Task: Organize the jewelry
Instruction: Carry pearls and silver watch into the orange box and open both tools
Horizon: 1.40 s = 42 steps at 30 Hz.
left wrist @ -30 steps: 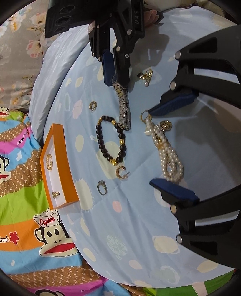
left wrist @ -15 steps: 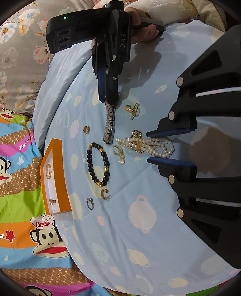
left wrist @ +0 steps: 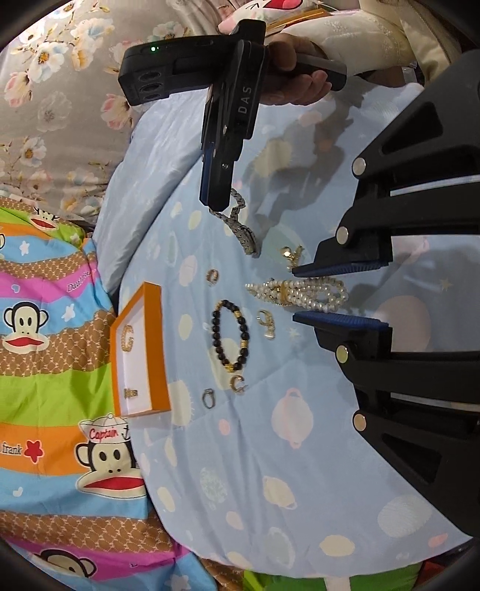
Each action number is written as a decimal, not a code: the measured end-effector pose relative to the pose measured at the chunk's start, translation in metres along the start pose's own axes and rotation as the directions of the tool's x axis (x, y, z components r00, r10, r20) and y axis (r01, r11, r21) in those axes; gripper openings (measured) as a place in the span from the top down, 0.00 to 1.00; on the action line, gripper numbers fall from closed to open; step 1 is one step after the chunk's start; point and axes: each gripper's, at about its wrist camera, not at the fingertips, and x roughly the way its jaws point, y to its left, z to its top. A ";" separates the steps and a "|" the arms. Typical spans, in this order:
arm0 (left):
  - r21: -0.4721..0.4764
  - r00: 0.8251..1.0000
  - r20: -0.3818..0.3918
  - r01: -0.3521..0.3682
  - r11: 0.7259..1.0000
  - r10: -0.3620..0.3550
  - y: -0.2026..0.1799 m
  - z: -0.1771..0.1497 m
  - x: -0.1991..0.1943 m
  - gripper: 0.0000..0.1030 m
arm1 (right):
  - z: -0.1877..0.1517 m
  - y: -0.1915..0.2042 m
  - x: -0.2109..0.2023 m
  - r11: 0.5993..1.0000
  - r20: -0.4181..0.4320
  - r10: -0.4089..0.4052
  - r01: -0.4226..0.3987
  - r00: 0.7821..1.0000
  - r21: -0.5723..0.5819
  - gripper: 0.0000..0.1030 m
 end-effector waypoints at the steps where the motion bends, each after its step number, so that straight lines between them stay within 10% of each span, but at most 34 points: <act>1: 0.003 1.000 0.006 -0.002 1.000 0.002 -0.001 0.003 -0.004 0.83 | 0.003 0.000 -0.002 1.000 0.000 -0.006 0.006 1.000 0.003 0.77; 13: 0.020 0.989 0.093 -0.114 0.993 0.112 0.029 0.109 0.006 0.83 | 0.113 -0.015 0.017 0.991 0.053 -0.123 0.125 0.991 -0.046 0.77; 25: -0.111 0.955 0.142 -0.247 0.962 0.262 0.096 0.244 0.128 0.83 | 0.224 -0.064 0.133 0.985 0.168 -0.158 0.142 0.973 0.103 0.77; 31: -0.168 0.956 -0.020 -0.290 0.942 0.291 0.127 0.231 0.205 0.83 | 0.209 -0.091 0.190 0.977 0.040 -0.186 0.181 0.982 0.109 0.77; 42: -0.123 0.939 -0.097 -0.341 0.932 0.331 0.119 0.194 0.218 0.80 | 0.162 -0.099 0.197 0.971 -0.082 -0.215 0.222 0.973 0.084 0.76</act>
